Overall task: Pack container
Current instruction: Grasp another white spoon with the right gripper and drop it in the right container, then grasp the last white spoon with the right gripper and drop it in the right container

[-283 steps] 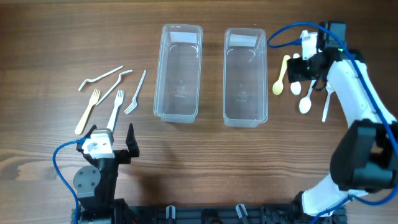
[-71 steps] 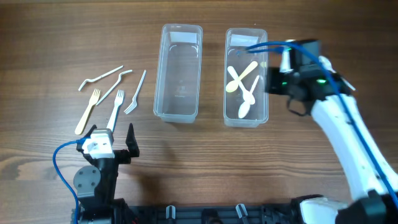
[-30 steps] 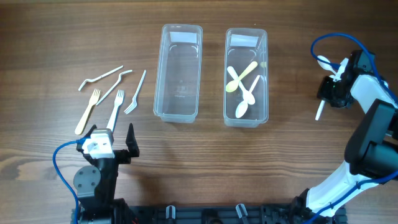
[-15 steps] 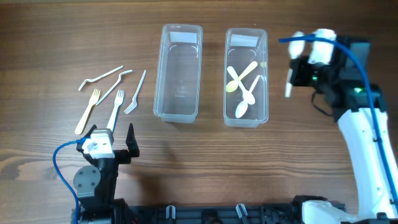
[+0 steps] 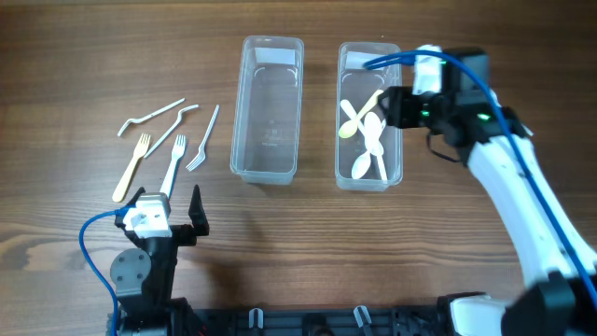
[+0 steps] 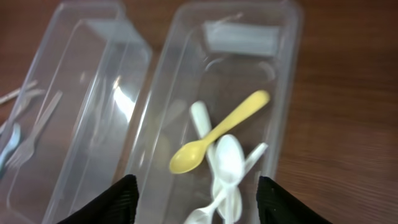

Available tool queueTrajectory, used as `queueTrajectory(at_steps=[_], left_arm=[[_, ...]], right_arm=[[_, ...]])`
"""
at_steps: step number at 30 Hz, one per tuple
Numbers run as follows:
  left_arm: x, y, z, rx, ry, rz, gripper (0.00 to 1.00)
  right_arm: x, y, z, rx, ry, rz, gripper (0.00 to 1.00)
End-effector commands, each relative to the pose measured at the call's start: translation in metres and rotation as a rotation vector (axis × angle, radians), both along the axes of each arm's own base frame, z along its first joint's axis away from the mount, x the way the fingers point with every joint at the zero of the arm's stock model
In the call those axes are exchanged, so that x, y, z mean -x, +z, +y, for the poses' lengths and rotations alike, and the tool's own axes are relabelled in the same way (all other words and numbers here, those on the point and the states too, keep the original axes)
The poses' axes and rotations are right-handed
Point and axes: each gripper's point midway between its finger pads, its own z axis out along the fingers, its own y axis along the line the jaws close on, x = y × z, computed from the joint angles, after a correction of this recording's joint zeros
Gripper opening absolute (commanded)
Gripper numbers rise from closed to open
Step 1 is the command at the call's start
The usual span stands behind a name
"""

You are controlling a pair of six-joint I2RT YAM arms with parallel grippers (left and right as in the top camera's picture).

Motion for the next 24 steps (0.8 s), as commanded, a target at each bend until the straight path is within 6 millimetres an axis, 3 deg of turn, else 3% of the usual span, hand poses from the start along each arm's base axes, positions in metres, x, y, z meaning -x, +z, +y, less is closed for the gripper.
queueTrajectory(at_steps=[1,3,4,6,9,12,15,19,24], left_arm=[[0.0,0.0,-0.002,-0.016,-0.018,-0.006,1.0],[0.0,0.0,-0.002,-0.016,-0.018,-0.006,1.0],[0.0,0.0,-0.002,-0.016,-0.018,-0.006,1.0],[0.0,0.0,-0.002,-0.016,-0.018,-0.006,1.0],[0.0,0.0,-0.002,-0.016,-0.018,-0.006,1.0],[0.0,0.0,-0.002,-0.016,-0.018,-0.006,1.0],[0.0,0.0,-0.002,-0.016,-0.018,-0.006,1.0],[0.0,0.0,-0.002,-0.016,-0.018,-0.006,1.0],[0.0,0.0,-0.002,-0.016,-0.018,-0.006,1.0]], right_arm=[[0.004,0.055,-0.09,0.187,-0.292,-0.145,0.72],[0.021,0.067,-0.163,0.291,-0.524,-0.151,0.77],[0.025,0.064,-0.186,0.285,-0.585,-0.136,0.77],[0.023,0.055,-0.213,0.243,-0.641,-0.122,0.75],[0.0,0.044,-0.247,0.219,-0.679,-0.165,0.76],[-0.019,0.032,-0.267,0.217,-0.709,-0.193,0.76],[-0.043,-0.012,-0.281,0.2,-0.691,-0.156,0.8],[-0.052,-0.059,-0.303,0.159,-0.741,-0.106,0.8],[-0.054,-0.088,-0.324,0.143,-0.784,-0.086,0.81]])
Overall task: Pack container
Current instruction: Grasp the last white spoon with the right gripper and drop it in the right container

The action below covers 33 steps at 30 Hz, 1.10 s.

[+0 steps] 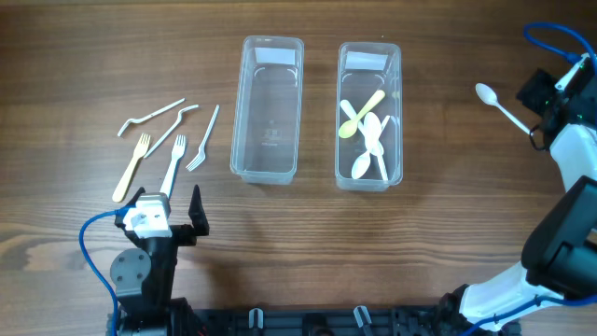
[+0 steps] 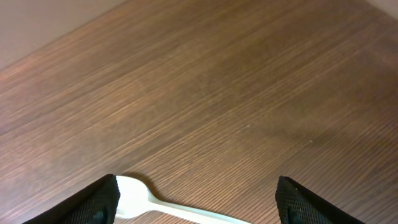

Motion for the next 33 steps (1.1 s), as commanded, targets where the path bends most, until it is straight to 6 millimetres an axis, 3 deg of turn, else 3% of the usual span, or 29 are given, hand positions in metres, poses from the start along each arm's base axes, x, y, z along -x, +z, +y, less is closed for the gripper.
queueTrajectory(at_steps=[1,6,9,15,20,26,30,33], left_arm=[[0.0,0.0,-0.002,-0.016,-0.018,-0.006,1.0],[0.0,0.0,-0.002,-0.016,-0.018,-0.006,1.0],[0.0,0.0,-0.002,-0.016,-0.018,-0.006,1.0],[0.0,0.0,-0.002,-0.016,-0.018,-0.006,1.0],[0.0,0.0,-0.002,-0.016,-0.018,-0.006,1.0],[0.0,0.0,-0.002,-0.016,-0.018,-0.006,1.0],[0.0,0.0,-0.002,-0.016,-0.018,-0.006,1.0],[0.0,0.0,-0.002,-0.016,-0.018,-0.006,1.0]], right_arm=[[-0.004,-0.019,-0.008,-0.042,-0.013,0.002,0.81],[0.0,-0.072,-0.006,-0.126,0.003,0.076,0.82],[0.001,-0.09,0.0,-0.17,0.021,0.1,0.82],[0.02,-0.108,0.02,-0.336,-0.044,0.167,0.85],[0.018,-0.106,0.066,-0.572,0.072,0.144,0.8],[0.041,-0.116,0.088,-0.683,0.073,0.245,0.81],[0.04,-0.115,0.085,-0.621,0.129,0.246,0.78],[0.037,-0.118,0.062,-0.437,0.166,0.263,0.74]])
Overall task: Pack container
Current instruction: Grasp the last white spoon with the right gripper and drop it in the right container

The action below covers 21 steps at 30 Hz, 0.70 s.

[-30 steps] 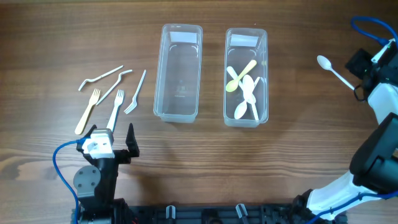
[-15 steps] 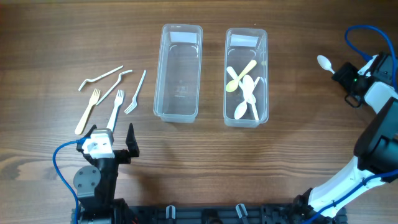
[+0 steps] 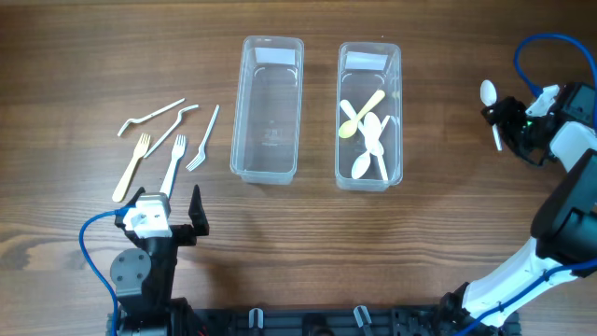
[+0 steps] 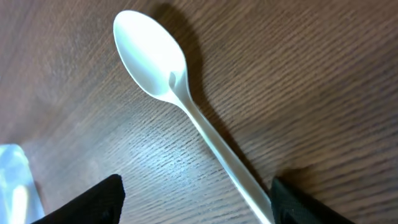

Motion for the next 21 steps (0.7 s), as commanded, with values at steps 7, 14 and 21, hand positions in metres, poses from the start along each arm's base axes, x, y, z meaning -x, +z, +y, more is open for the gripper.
queueTrajectory(at_steps=[7,14,21], left_arm=[[0.0,0.0,-0.002,-0.016,-0.018,-0.006,1.0],[0.0,0.0,-0.002,-0.016,-0.018,-0.006,1.0],[0.0,0.0,-0.002,-0.016,-0.018,-0.006,1.0]], right_arm=[[-0.014,-0.019,0.001,0.451,0.379,0.017,0.72],[-0.029,-0.018,0.023,0.725,0.455,0.126,0.77],[-0.019,-0.021,0.007,0.586,0.245,0.139,0.67]])
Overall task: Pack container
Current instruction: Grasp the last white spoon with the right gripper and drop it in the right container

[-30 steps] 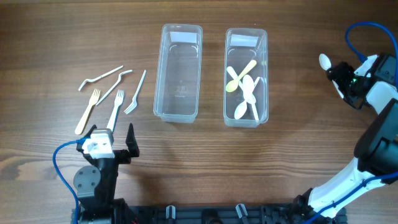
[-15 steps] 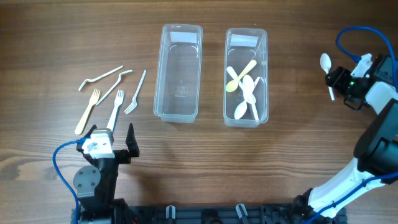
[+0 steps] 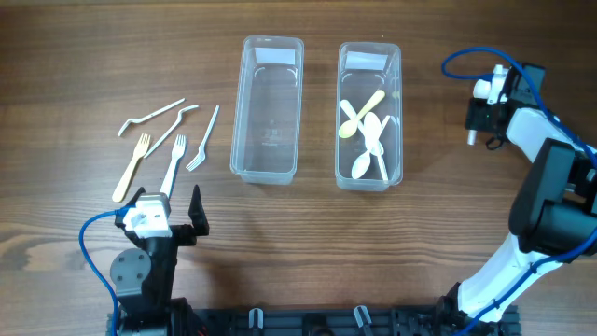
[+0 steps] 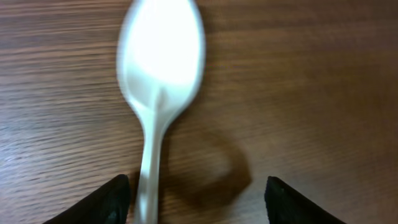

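A white plastic spoon [image 4: 163,56] lies on the wood at the right of the table, its bowl pointing away from me, blurred. My right gripper [image 4: 194,199] is open and low over it, and the handle runs back close beside the left finger [image 4: 115,202]. From overhead, the right gripper [image 3: 481,117] covers most of the spoon [image 3: 480,90]. The right clear container [image 3: 399,112] holds a yellow spoon [image 3: 359,117] and several white spoons [image 3: 373,140]. The left clear container [image 3: 236,112] is empty. My left gripper [image 3: 173,219] rests open at the front left.
Forks [image 3: 173,159] and bent straws [image 3: 154,114] lie on the table left of the empty container. A blue cable [image 3: 466,58] loops above the right gripper. The table's right edge is close behind the right arm.
My right gripper has moved left, from beside the spoon to over it. In the wrist view the spoon lay diagonally then; now it points straight ahead, handle by the left finger. Jaws remain open.
My right gripper was open over the right container holding the spoons. Then it was at the far right edge, beyond a loose white spoon. Then it was close beside that spoon, and now it straddles it. The left arm has stayed put throughout.
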Available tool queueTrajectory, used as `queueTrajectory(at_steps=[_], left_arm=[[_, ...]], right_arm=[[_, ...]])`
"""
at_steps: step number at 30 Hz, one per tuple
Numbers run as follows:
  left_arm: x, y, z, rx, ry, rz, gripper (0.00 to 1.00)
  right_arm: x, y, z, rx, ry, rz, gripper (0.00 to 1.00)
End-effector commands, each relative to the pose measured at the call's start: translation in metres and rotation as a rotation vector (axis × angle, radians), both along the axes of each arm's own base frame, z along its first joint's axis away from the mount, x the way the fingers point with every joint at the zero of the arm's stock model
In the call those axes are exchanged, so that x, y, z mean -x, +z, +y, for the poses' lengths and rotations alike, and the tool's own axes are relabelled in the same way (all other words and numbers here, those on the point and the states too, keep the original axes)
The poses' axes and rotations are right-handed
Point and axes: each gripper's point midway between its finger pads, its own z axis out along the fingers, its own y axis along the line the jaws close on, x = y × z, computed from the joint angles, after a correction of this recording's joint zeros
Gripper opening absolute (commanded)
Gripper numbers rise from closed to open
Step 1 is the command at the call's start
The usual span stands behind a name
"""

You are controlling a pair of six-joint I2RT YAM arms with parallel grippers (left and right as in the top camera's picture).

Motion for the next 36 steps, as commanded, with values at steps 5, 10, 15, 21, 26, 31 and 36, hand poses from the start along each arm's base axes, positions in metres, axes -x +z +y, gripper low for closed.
queueTrajectory(at_steps=[5,10,15,21,26,31,36], left_arm=[[0.0,0.0,-0.002,-0.016,-0.018,-0.006,1.0],[0.0,0.0,-0.002,-0.016,-0.018,-0.006,1.0],[0.0,0.0,-0.002,-0.016,-0.018,-0.006,1.0],[0.0,0.0,-0.002,-0.016,-0.018,-0.006,1.0],[0.0,0.0,-0.002,-0.016,-0.018,-0.006,1.0],[0.0,0.0,-0.002,-0.016,-0.018,-0.006,1.0],[0.0,0.0,-0.002,-0.016,-0.018,-0.006,1.0]], right_arm=[[-0.006,-0.007,0.011,-0.106,-0.055,-0.045,0.64],[-0.01,-0.028,0.02,-0.155,-0.026,-0.04,0.58],[-0.007,-0.041,0.023,-0.178,-0.023,-0.016,0.37],[-0.004,-0.037,0.025,-0.183,-0.027,-0.005,0.05],[-0.023,0.045,0.024,-0.172,-0.043,-0.186,0.04],[-0.022,0.177,0.068,-0.206,0.102,-0.439,0.04],[-0.006,0.193,0.168,-0.404,0.255,-0.397,0.04]])
